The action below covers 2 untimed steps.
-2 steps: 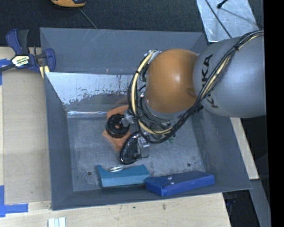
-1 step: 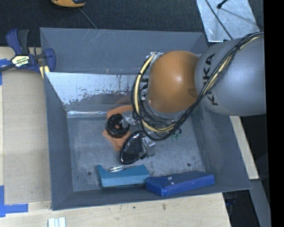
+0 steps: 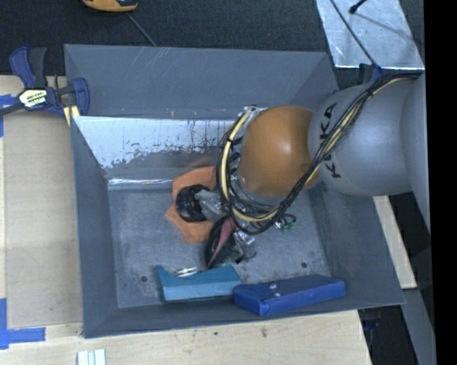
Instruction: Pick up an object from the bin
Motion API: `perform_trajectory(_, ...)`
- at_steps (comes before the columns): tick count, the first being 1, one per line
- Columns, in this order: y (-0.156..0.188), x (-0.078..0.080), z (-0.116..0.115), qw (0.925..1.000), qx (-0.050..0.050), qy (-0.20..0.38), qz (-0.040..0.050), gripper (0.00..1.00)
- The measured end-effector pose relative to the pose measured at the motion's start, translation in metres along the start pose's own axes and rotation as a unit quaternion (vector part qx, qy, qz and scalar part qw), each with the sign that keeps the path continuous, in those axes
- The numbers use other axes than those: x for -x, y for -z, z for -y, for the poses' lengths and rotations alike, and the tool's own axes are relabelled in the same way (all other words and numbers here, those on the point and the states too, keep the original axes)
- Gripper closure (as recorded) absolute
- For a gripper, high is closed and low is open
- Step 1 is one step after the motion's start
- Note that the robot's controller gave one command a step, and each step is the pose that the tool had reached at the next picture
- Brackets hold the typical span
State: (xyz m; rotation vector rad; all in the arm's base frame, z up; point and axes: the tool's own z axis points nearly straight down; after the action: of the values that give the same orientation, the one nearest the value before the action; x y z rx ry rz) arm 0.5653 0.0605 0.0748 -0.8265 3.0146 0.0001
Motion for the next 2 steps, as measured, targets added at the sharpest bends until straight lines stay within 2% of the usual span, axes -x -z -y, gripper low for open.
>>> perform_trajectory(1, 0.0035, 0.0137, 0.0062, 0.9937, -0.004, 0.111, 0.0051, 1.00)
perform_trajectory(2, 0.0035, 0.0137, 0.0062, 0.9938, -0.004, 0.111, 0.0051, 1.00)
